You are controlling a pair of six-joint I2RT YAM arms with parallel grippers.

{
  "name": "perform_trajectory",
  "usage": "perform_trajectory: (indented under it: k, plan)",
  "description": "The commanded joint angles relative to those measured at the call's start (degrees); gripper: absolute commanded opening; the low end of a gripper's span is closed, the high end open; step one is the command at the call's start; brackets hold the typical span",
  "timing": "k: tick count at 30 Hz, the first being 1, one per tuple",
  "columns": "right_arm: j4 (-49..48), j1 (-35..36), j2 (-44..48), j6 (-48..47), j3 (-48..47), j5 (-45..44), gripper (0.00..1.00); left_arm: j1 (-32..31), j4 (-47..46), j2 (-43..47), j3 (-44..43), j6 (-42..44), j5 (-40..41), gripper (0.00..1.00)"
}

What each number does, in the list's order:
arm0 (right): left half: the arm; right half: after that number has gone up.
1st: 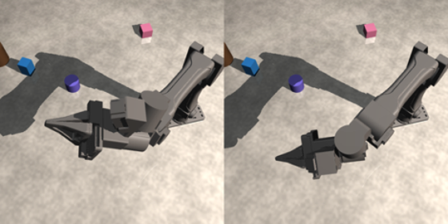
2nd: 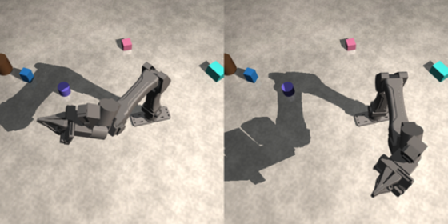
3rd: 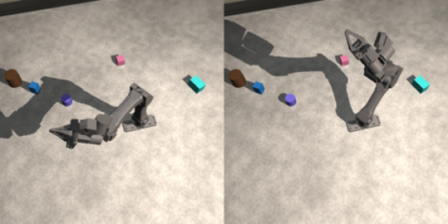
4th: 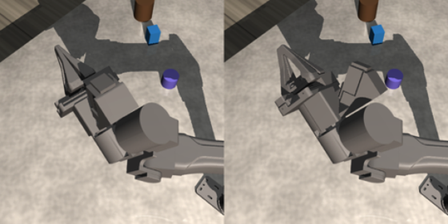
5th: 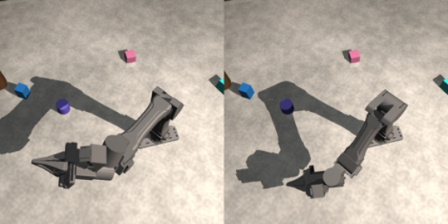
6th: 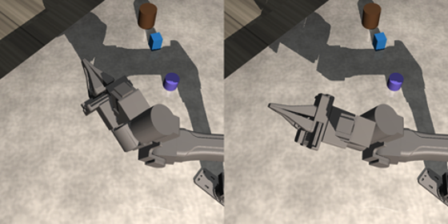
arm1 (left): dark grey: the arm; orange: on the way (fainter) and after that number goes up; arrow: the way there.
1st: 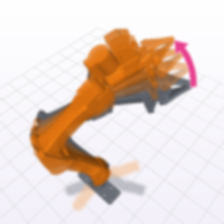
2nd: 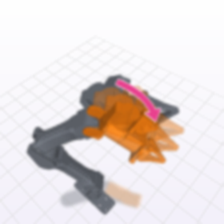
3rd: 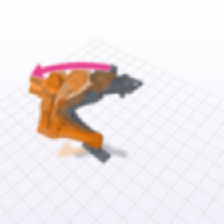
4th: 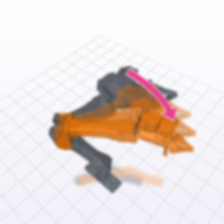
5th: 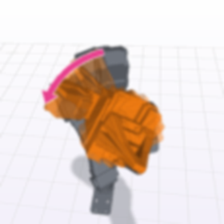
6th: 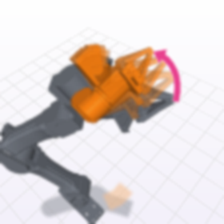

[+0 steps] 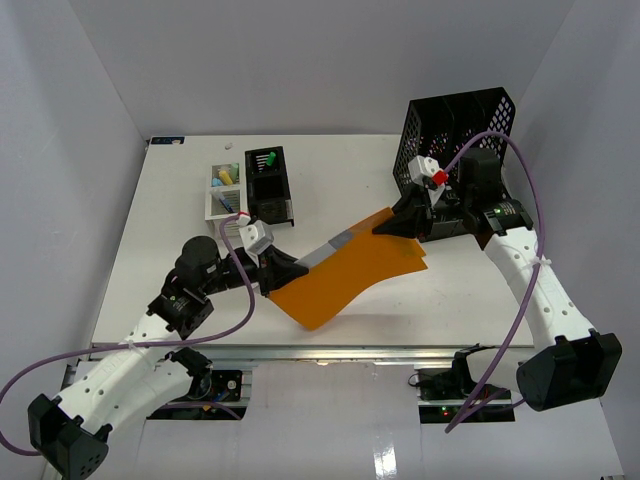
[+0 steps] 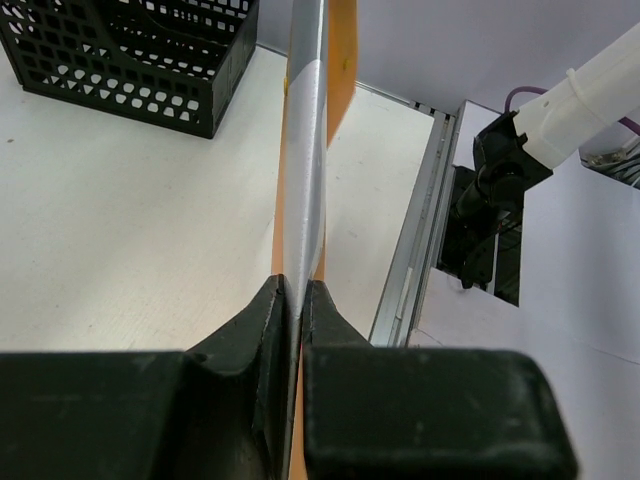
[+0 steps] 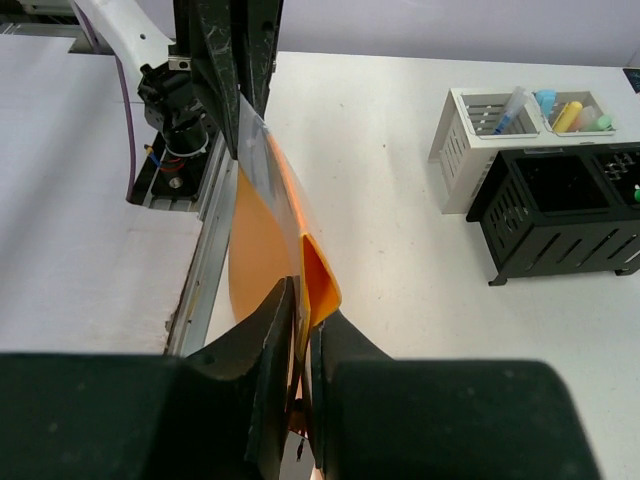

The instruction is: Organize the desk

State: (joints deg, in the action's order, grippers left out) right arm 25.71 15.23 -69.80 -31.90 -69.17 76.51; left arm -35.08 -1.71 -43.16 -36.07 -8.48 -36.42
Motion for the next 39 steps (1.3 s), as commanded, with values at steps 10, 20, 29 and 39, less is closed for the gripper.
perform_trajectory:
  k: [10,20,29,39]
  plan:
    - [5.3,2.4,0.6,-1.5,-4.6,-3.0,0.08,-0.3,-2.6,-4.1,-5.2,1.8,-5.3,0.69]
    - [13.8,6.6,-0.8,-7.8,-10.4,-10.4,0.08,-0.3,8.5,-17.6,-15.0,9.8,-10.8,0.57]
    - [14.4,7.6,-0.7,-6.8,-11.8,-16.2,0.24,-0.3,10.4,-17.6,-17.7,10.2,-8.7,0.01]
    - [1.1,-4.2,1.9,6.5,-7.5,-10.1,0.98,3.4,6.9,-4.9,-10.4,5.4,-2.5,0.00]
